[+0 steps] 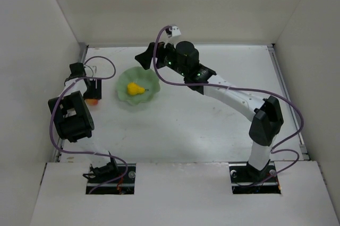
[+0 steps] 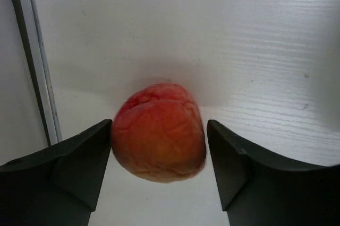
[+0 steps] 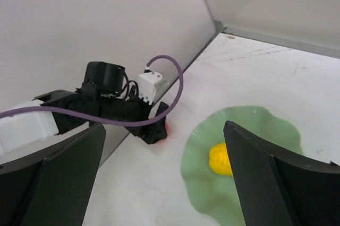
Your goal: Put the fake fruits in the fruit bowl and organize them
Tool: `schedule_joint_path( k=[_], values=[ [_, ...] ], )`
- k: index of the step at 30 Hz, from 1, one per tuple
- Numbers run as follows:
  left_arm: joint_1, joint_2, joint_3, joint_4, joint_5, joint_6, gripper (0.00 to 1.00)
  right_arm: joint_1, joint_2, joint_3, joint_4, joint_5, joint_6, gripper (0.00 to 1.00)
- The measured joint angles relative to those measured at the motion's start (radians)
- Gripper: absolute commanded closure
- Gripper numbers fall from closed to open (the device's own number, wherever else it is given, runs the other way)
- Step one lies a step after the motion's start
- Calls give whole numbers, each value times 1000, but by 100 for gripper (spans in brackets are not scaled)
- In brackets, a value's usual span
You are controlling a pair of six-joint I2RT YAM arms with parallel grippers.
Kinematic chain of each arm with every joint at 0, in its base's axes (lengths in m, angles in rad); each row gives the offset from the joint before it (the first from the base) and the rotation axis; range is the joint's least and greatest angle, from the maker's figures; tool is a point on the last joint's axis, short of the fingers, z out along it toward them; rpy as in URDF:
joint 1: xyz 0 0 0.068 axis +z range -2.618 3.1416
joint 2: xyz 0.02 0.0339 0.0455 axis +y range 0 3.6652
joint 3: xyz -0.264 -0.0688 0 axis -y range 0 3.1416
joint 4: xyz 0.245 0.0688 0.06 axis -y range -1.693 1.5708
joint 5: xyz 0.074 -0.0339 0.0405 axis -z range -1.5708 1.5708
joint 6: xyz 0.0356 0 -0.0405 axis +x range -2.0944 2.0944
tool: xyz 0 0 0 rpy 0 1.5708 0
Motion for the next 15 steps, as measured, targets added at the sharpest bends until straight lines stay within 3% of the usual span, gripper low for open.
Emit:
schedule_joint_path(
  k=[4, 5, 9, 15],
  values=[
    [-6, 0, 0, 1, -5, 13, 67, -12, -12, -44, -3, 5, -3, 0],
    [-8, 0, 0, 0, -5, 10, 82, -18, -12, -56, -5, 5, -3, 0],
    [-21, -11, 0, -4, -23, 11, 90, -35, -29, -101, -15, 11, -3, 0],
    [-82, -149, 42, -64, -60, 12, 92, -89, -164, -179, -23, 32, -3, 0]
  ],
)
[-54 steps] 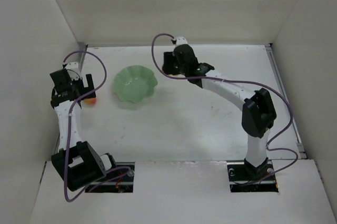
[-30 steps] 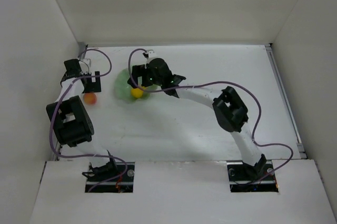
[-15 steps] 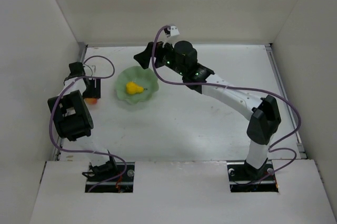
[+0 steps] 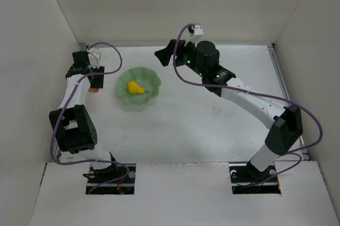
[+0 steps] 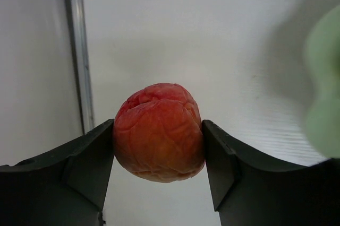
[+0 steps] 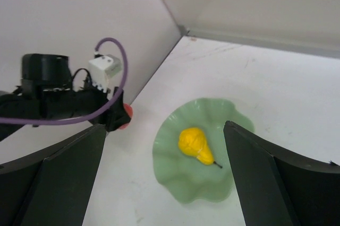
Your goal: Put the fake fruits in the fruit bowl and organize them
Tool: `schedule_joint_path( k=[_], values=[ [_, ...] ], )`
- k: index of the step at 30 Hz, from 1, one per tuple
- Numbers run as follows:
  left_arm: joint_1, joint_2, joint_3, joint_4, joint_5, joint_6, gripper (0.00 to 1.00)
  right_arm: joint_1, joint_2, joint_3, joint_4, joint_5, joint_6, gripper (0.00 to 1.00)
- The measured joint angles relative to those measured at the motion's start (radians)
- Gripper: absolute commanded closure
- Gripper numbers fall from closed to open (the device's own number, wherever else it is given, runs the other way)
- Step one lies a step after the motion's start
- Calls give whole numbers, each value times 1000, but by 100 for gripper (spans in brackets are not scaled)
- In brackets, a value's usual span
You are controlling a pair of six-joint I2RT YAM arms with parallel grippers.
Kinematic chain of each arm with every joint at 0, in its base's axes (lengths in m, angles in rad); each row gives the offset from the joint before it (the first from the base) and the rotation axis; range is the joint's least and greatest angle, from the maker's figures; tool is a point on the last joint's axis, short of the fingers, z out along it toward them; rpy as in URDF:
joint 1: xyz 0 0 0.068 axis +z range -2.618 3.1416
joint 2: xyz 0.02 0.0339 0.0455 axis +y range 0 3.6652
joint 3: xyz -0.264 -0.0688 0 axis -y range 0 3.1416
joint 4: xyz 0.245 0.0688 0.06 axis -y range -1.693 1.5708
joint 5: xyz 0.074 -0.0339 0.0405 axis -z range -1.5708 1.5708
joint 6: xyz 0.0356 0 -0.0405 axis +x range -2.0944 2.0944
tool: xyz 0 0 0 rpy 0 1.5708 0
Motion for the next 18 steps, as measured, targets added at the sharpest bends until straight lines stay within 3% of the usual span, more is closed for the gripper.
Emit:
schedule_joint_path(
  k=[8, 12, 18],
  values=[
    [-364, -46, 272, -1, 27, 8, 90, -82, -200, -166, 35, 66, 1, 0],
    [-523, 79, 369, 5, 61, 12, 89, -115, -296, -288, 42, 128, 5, 0],
    [-612, 312, 413, -3, 69, 11, 84, -164, -502, -451, 42, 251, 6, 0]
  ],
)
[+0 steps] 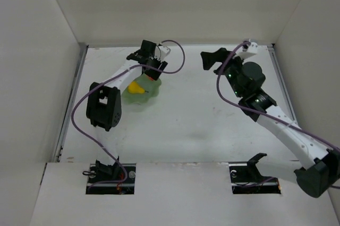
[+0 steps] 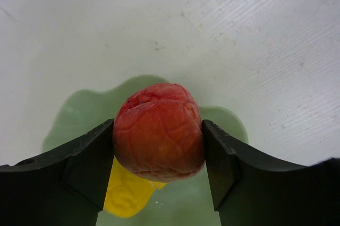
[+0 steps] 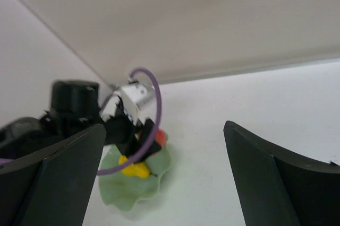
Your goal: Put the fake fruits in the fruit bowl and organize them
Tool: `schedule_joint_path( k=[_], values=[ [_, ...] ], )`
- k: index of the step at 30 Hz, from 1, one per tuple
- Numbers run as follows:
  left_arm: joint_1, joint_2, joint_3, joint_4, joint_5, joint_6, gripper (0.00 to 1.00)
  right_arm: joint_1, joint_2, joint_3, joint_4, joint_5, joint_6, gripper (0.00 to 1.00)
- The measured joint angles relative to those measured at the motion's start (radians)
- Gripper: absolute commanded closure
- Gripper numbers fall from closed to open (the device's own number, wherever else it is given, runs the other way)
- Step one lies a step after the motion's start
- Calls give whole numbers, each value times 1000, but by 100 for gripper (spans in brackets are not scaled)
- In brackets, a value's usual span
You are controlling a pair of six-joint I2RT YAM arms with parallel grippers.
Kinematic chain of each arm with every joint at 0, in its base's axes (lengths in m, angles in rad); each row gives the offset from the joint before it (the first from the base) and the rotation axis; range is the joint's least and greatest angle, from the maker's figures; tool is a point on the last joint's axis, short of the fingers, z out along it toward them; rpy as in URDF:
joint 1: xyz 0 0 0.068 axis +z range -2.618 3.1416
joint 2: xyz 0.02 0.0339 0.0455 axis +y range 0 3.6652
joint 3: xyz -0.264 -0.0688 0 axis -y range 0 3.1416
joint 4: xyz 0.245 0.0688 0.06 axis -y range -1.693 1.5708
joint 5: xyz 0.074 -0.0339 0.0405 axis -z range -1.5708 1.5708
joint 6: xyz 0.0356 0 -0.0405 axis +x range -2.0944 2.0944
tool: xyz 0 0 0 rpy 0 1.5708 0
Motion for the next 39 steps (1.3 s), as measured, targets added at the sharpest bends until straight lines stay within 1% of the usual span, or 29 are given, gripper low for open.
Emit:
schedule_joint_path(
  k=[3, 4, 6, 8, 9, 10, 11, 13, 14, 15, 18, 19, 26, 28, 31, 35, 37, 39],
  values=[
    [-11, 55, 0, -14, -7, 0, 78, -18, -104, -49, 0, 46, -7, 0],
    [-13, 60, -1, -17, -11, 0, 76, -23, -133, -60, 0, 58, -13, 0],
    [-13, 58, -1, -18, -15, -1, 68, -35, -177, -73, -1, 74, -23, 0],
    [-13, 51, -1, -15, -20, -1, 64, -48, -204, -78, -3, 87, -30, 0],
    [-13, 50, -1, -15, -22, -1, 60, -53, -213, -78, -3, 92, -34, 0],
    [-13, 47, -2, -14, -24, -1, 55, -56, -218, -78, -3, 97, -39, 0],
    [-13, 44, -6, -13, -26, -1, 46, -58, -222, -78, -3, 100, -45, 0],
    [-13, 34, -19, -13, -32, -1, 34, -58, -221, -78, -3, 103, -57, 0],
    [-13, 27, -27, -12, -35, -2, 23, -58, -220, -78, -5, 103, -64, 0],
    [-13, 19, -34, -13, -38, -2, 20, -58, -218, -78, -7, 103, -72, 0],
    [-10, -9, -48, -18, -49, -5, 17, -58, -212, -78, -9, 103, -90, 0],
    [-9, -19, -50, -18, -54, -5, 13, -58, -211, -78, -10, 103, -95, 0],
    [32, -147, -51, -23, -90, 2, 11, -57, -213, -78, -15, 103, -114, 0],
    [68, -207, -52, -18, -91, 2, 9, -57, -220, -78, -23, 103, -116, 0],
    [181, -328, -77, 39, -95, -6, 1, -65, -251, -96, -25, 102, -115, 0],
    [433, -495, -191, 145, -146, -29, 0, -121, -297, -137, -60, 103, -106, 0],
    [545, -542, -267, 178, -174, -49, 0, -161, -308, -158, -87, 104, -92, 0],
    [629, -570, -362, 201, -192, -81, 0, -204, -317, -182, -122, 104, -76, 0]
  ],
)
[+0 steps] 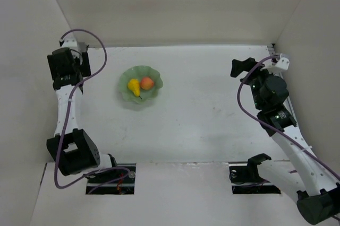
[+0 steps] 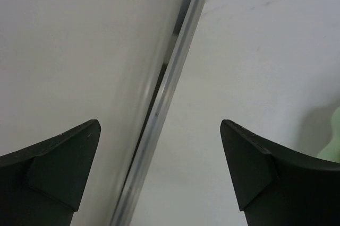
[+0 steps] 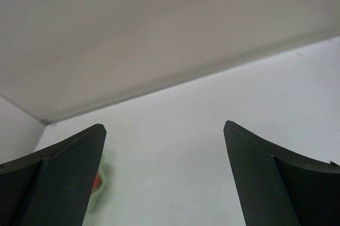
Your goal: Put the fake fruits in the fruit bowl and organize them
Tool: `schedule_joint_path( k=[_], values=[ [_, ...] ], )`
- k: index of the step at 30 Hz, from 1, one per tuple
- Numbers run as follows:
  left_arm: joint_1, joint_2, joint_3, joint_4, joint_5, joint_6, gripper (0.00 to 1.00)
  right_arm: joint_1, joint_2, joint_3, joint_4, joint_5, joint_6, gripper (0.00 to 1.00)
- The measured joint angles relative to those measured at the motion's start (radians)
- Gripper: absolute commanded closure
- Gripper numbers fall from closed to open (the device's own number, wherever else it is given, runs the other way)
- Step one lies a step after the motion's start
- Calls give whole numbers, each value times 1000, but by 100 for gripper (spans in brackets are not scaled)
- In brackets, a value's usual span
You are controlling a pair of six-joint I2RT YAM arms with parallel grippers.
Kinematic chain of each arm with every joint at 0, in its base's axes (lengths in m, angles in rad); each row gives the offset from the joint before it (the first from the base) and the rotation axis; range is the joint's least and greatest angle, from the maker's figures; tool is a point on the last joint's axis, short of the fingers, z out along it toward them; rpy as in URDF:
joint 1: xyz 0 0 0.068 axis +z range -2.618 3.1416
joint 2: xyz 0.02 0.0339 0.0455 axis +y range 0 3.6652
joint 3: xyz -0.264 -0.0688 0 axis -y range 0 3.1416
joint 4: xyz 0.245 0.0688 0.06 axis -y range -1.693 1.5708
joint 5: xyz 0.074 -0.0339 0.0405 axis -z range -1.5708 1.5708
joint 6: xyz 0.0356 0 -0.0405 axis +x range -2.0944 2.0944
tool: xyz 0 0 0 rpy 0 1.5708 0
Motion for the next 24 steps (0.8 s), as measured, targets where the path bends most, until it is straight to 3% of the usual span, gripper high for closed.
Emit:
schedule_joint_path(
  k=[7, 24],
  values=[
    [100, -78, -299, 37, -12, -138, 0, -116, -16, -45, -83, 0, 29, 0],
    [150, -149, -313, 107, 18, -233, 2, -142, -14, -47, -89, -10, 53, 0]
  ],
)
